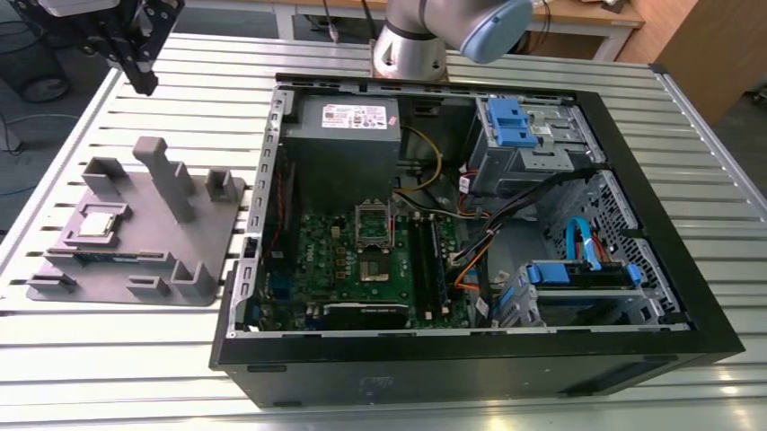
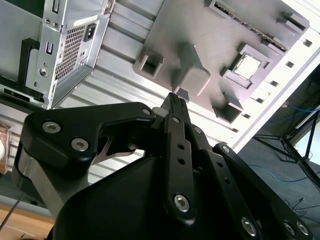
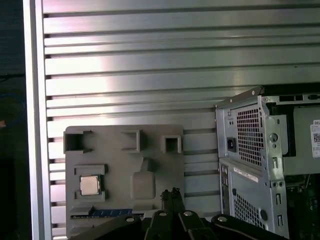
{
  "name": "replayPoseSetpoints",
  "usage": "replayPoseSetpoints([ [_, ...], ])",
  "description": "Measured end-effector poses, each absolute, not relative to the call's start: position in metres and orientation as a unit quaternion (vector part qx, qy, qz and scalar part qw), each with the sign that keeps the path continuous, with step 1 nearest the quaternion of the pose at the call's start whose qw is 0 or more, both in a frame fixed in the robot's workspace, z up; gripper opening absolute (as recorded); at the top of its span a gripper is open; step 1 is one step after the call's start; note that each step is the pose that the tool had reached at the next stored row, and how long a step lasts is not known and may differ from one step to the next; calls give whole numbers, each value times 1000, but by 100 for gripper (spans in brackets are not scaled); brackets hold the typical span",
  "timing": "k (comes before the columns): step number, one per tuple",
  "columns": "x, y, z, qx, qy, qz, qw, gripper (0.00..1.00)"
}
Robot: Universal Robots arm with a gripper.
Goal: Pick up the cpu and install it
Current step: 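Reach for the cpu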
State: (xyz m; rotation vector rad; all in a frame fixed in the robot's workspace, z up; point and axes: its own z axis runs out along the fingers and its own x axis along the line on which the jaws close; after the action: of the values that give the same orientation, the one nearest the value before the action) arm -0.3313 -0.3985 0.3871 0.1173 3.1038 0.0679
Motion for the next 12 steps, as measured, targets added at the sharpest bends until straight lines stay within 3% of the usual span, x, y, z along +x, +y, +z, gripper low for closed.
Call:
replayPoseSetpoints([
  [12, -352, -398, 387, 38, 999, 22, 18, 11],
])
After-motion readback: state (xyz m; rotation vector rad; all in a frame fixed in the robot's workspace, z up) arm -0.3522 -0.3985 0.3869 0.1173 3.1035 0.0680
